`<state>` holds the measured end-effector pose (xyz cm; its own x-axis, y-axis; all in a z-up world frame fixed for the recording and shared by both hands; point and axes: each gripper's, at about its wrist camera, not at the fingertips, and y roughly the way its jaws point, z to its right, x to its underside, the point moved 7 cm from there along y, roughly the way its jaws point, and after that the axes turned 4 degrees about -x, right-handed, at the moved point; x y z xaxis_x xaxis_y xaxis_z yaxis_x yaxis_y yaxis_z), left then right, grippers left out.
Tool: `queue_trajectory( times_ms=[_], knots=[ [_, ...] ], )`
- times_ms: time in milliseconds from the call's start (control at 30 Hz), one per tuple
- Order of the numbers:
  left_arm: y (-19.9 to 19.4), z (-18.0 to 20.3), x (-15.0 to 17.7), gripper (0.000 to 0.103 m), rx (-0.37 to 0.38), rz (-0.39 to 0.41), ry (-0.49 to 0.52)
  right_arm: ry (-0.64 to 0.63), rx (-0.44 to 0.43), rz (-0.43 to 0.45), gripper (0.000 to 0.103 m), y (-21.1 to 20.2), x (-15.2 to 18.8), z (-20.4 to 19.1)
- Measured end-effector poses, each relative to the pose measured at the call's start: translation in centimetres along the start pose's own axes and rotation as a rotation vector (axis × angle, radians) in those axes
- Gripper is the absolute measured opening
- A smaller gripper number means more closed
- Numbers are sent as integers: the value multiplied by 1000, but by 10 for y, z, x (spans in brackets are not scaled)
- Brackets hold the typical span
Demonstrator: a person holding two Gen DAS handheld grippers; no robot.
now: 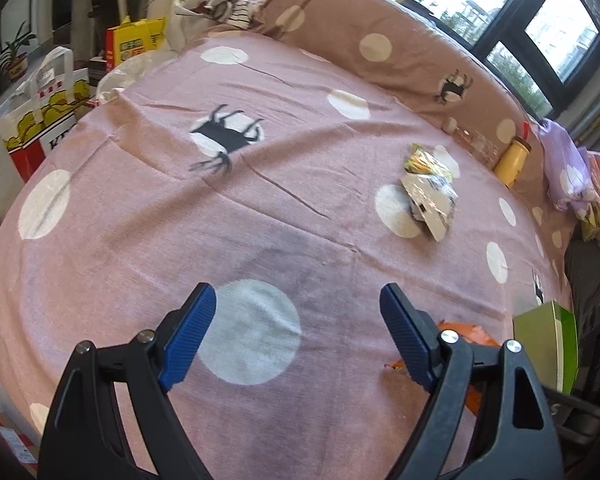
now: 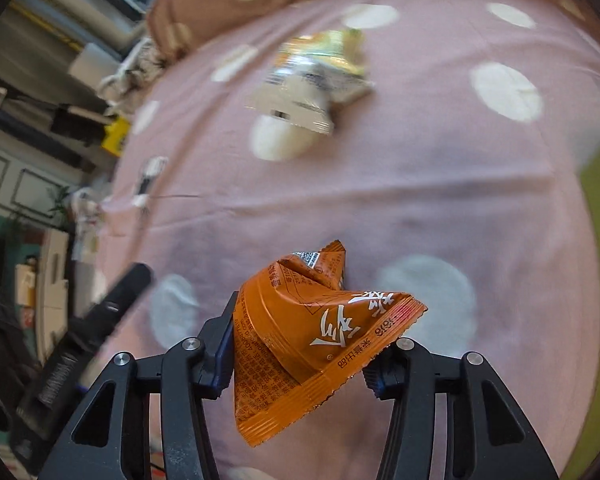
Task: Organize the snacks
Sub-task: 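Lift the orange bag with the right gripper toward the green box, then carry the orange bag in the right gripper over the green box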
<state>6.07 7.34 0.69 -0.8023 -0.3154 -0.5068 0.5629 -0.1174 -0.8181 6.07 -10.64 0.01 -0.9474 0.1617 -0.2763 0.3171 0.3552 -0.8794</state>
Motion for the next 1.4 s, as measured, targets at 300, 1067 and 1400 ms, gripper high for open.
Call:
queue_trajectory(
  times_ms=[300,1067,1400],
  knots=[
    [10,40,21,84,137,-91,85,162,12,186,80,-51,-8,45],
    [32,147,83,56,442,-232,324,211,-174,74,81,-8,-9,51],
    [10,158,73,52,442,-121,352,150,-191,155,74,-35,-12,39]
  ],
)
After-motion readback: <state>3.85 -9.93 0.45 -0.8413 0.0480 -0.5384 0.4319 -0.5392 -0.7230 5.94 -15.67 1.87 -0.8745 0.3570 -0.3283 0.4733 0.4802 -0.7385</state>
